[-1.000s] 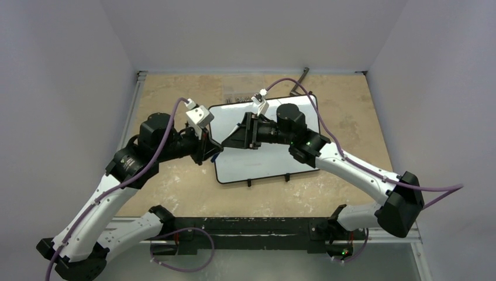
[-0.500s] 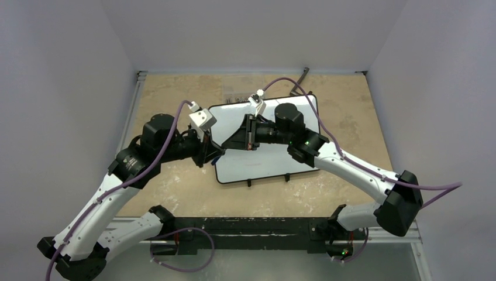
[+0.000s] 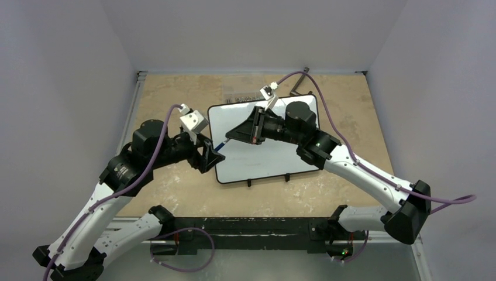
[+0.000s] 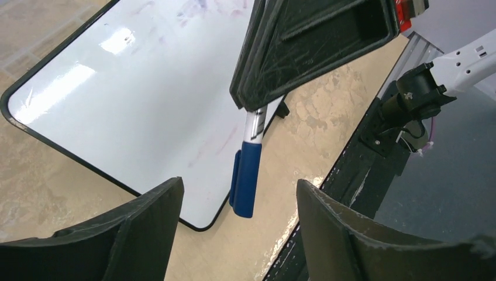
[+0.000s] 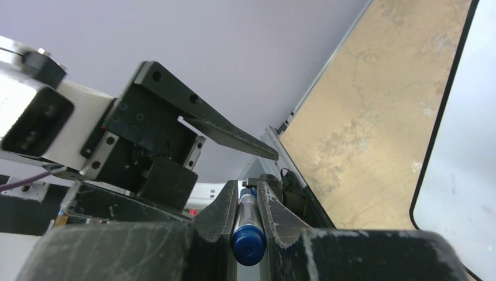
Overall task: Write a sentence on the whiteboard
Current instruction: Pass from the left arm to the right, then open the pen cap of the whiteboard marker.
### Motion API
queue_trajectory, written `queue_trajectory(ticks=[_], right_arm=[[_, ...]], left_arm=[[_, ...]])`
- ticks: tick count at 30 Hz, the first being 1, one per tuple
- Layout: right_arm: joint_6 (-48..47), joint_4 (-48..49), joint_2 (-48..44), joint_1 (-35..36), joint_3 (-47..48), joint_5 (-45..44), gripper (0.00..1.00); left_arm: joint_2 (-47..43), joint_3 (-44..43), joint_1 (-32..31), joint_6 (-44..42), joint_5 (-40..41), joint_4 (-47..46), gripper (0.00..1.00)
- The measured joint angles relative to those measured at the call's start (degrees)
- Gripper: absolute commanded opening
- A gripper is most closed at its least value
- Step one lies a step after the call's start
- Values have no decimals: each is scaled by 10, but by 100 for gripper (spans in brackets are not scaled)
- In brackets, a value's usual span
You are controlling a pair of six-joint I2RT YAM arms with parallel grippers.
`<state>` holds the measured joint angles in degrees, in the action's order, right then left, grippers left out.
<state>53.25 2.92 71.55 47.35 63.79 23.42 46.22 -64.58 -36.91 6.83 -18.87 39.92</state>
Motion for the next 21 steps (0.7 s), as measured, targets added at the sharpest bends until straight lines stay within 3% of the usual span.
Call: queue_trajectory(ticks=[3,7,19,21], right_arm=[[0,-1,-1,0,16,-9,0],[5,0,0,0,18,-10,0],[21,0,0,0,18,2,0],[21,-1,-1,0,17,3,0]], left_arm=[[-5,1,0,0,3,0,55],[-4,1,0,0,7,-1,47],[3,27,0,-4,6,-54,49],[2,43,0,-5,-2,-79,45]])
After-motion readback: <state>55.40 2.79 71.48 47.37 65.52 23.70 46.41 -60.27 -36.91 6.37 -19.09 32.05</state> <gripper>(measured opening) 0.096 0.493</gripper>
